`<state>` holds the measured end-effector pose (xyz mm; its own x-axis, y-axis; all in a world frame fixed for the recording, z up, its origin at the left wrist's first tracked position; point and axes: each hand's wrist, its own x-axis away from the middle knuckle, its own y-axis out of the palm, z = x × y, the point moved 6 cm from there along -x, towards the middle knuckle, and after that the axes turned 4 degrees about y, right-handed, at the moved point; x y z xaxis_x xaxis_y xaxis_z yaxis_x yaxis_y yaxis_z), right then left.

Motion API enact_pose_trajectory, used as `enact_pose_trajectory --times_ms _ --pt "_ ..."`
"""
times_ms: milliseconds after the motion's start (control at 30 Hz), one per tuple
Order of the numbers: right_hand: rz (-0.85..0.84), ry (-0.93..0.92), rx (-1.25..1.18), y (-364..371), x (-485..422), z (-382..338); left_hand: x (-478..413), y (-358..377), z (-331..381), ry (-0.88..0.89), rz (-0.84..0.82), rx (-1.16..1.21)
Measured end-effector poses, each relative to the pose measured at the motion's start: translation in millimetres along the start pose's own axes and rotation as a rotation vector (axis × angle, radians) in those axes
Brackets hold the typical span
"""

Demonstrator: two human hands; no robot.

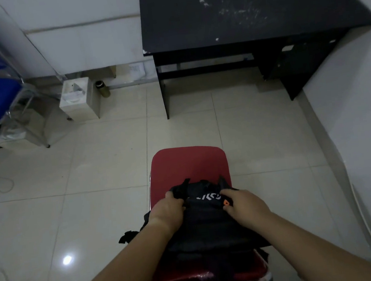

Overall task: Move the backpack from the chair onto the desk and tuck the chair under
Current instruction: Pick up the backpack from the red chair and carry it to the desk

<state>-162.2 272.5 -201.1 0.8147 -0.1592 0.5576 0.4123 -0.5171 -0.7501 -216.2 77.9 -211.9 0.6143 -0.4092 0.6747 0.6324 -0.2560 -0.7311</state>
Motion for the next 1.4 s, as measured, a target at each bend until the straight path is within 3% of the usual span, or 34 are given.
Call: enact_pose_trajectory --times_ms 267,500,800,1000,1400 --pt "0.247 -0.07 -0.064 -124.7 6.9 51.1 -6.9 -119.9 83.7 -0.024 0.299 0.021" --pt "0.393 -0.113 -0.214 -244.9 26.4 141.7 -23.9 -217.2 203.2 0.033 0.453 -0.023" --pt "0.61 -0.113 -0.241 -395.7 30.0 227.9 -54.2 -342.8 324.6 0.142 0.656 -0.063" --pt "0.685 -0.121 -0.251 -491.1 -5.6 262.9 -106.8 -432.9 378.3 0.205 0.701 -0.139" --pt "0.671 -0.081 -0.164 -709.1 -171.0 288.8 -272.2 -659.8 424.1 0.291 0.594 -0.216"
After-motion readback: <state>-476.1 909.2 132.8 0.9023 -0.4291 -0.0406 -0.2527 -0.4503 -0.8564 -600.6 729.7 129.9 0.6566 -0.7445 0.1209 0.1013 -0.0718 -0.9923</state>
